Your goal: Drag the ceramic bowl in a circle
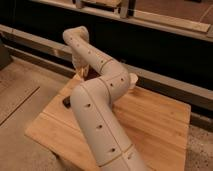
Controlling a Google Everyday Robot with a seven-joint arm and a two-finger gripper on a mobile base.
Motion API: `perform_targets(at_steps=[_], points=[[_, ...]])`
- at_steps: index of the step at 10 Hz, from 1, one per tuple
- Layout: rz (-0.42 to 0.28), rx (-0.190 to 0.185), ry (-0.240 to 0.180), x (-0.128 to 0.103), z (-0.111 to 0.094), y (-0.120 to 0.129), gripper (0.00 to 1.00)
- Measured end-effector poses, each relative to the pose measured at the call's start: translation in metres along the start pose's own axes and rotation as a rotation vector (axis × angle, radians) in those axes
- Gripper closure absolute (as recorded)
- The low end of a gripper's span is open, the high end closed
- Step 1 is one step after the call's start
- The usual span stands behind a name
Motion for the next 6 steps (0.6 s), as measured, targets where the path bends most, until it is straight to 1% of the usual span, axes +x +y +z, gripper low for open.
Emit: perform_targets(at_steps=[2, 3, 5, 6], points=[[-0.025, -0.017, 0.017, 0.011, 0.0, 0.008, 1.0], [-0.028, -0.018, 0.023, 0.017, 0.001, 0.005, 1.0], [-0.021, 0.0, 0.035, 0.031, 0.002, -0.012, 1.0], [-0.003, 0.016, 0.044, 0.042, 0.004, -0.027, 1.0]])
